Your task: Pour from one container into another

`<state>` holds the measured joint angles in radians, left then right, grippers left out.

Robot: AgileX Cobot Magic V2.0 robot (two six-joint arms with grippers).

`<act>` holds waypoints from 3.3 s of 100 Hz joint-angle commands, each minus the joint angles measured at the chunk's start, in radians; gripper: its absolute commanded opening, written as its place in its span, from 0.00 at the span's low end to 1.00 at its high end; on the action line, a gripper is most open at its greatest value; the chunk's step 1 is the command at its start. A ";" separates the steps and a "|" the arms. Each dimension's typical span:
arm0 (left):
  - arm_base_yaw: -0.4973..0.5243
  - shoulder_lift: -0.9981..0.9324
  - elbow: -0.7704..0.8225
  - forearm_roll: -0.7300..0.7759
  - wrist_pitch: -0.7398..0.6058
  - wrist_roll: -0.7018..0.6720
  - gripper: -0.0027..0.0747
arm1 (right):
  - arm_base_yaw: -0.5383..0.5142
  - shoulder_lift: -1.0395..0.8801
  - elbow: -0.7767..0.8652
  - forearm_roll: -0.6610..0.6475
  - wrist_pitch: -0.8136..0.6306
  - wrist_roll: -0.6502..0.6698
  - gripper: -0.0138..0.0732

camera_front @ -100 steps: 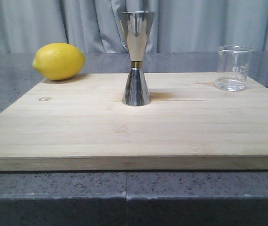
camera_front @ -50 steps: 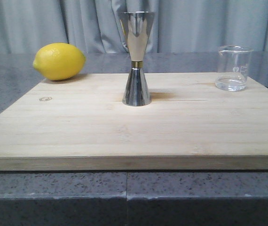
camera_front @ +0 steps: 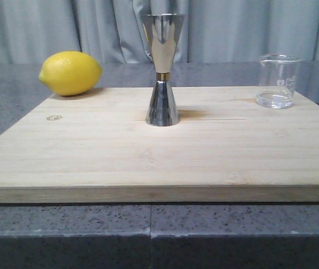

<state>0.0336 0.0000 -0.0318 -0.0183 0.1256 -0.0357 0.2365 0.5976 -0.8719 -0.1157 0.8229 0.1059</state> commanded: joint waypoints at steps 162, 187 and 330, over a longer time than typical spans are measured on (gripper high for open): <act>-0.058 -0.027 0.065 -0.016 -0.150 0.057 0.01 | -0.181 -0.217 0.218 0.057 -0.347 0.000 0.08; -0.058 -0.027 0.065 -0.016 -0.150 0.057 0.01 | -0.302 -0.485 0.586 0.078 -0.640 0.000 0.08; -0.058 -0.027 0.065 -0.016 -0.150 0.057 0.01 | -0.298 -0.626 0.893 0.080 -0.872 0.000 0.08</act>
<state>-0.0211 -0.0063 0.0040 -0.0260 0.0561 0.0258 -0.0634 -0.0090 0.0133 -0.0362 0.0339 0.1076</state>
